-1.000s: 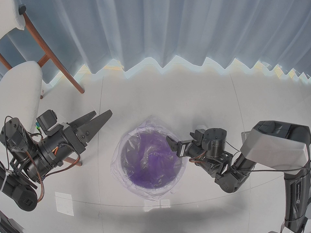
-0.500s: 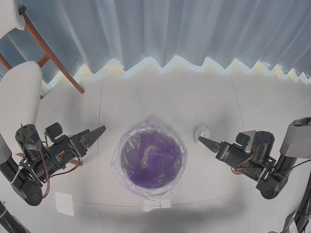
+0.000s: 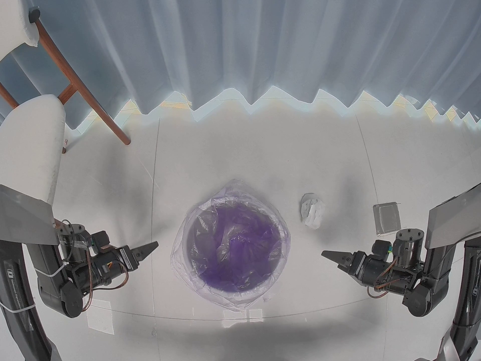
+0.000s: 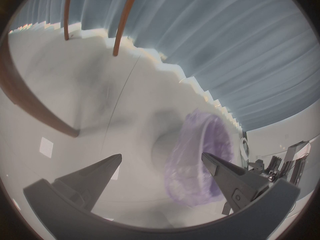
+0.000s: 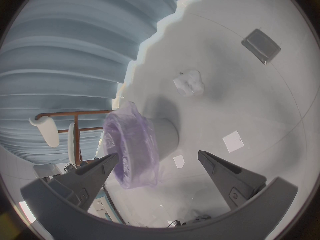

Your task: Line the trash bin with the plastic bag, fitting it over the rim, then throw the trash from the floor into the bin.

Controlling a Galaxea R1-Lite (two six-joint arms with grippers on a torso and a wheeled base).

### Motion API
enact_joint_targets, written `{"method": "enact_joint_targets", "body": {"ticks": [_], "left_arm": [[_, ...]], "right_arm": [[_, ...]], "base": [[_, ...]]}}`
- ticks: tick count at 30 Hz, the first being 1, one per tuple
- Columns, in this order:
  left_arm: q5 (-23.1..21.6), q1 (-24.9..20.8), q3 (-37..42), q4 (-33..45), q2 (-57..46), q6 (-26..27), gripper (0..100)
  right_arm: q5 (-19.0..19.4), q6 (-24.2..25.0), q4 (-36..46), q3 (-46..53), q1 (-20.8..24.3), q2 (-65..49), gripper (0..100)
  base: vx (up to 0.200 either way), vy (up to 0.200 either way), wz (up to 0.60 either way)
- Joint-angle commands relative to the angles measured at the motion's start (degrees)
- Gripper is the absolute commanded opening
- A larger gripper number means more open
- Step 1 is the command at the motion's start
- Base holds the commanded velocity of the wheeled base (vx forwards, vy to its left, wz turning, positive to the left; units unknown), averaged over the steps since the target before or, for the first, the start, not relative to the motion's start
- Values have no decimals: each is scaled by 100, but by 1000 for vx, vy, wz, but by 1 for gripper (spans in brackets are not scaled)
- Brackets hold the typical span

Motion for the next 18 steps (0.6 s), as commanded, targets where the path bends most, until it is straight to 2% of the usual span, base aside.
{"method": "enact_joint_targets", "body": {"ticks": [1,11,18], "left_arm": [[-19,101,-49,-6,1000,232,100],[-230,4,-251,-6,1185,206,100],[-221,-145,-489,-6,1360,215,100]], "right_arm": [[36,1,-100,-77,-25,632,100],[27,18,-100,-306,-34,834,100],[27,18,-100,-306,-25,834,100]], "base": [[0,0,0],[0,0,0],[0,0,0]]}}
